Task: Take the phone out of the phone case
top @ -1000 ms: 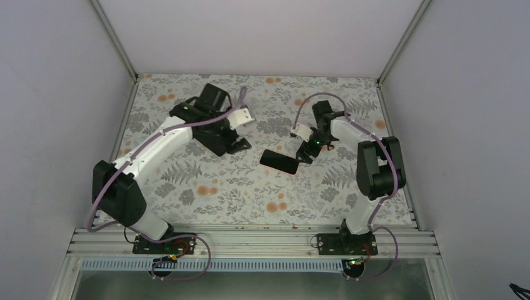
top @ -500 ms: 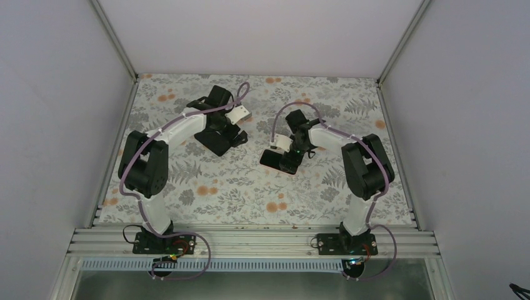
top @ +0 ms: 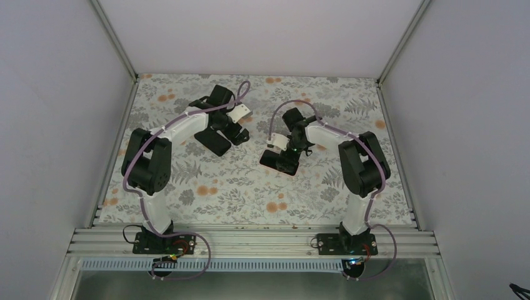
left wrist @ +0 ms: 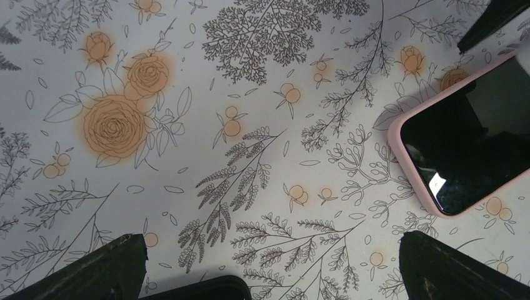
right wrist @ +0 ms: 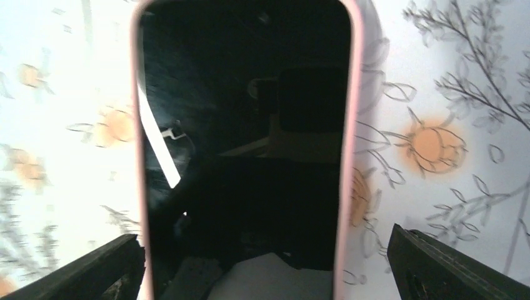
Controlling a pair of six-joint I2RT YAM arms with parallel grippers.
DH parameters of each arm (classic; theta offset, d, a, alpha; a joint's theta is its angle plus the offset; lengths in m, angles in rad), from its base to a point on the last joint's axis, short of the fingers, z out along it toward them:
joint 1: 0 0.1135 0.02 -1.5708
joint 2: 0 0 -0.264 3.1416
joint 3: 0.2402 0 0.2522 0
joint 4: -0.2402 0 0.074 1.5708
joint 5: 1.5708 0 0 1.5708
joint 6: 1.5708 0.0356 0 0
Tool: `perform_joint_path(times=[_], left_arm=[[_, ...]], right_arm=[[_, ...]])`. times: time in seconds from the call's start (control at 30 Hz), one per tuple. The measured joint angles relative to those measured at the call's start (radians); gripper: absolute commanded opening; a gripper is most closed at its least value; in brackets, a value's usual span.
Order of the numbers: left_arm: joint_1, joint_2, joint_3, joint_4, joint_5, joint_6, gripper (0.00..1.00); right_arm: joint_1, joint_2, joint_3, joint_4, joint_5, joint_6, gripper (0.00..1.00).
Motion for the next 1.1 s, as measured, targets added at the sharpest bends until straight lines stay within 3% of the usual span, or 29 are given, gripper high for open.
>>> perform_joint_path(times=[0.33, 0.73, 1.0, 1.1], left_arm=[[0.0, 0.019, 0.0, 0.004, 0.012, 0.0, 1.0], [0.0, 0.031, 0.0, 0.013, 0.02, 0.0, 1.0], [0.0, 0.043, 0.002, 0.016, 0.023, -0.004, 1.0], [0.0, 0.055, 0.024, 0.005, 0.043, -0.003, 1.0]], right_arm=[[-0.002, 0.054, 0.108, -0.14, -0.125, -0.011, 1.0], [0.013, 0.035, 0.027, -0.051, -0.045, 0.017, 1.0], [0.077, -0.027, -0.08, 0.079, 0.11, 0.061, 1.0], [0.079, -0.04, -0.099, 0.098, 0.118, 0.087, 0.94]])
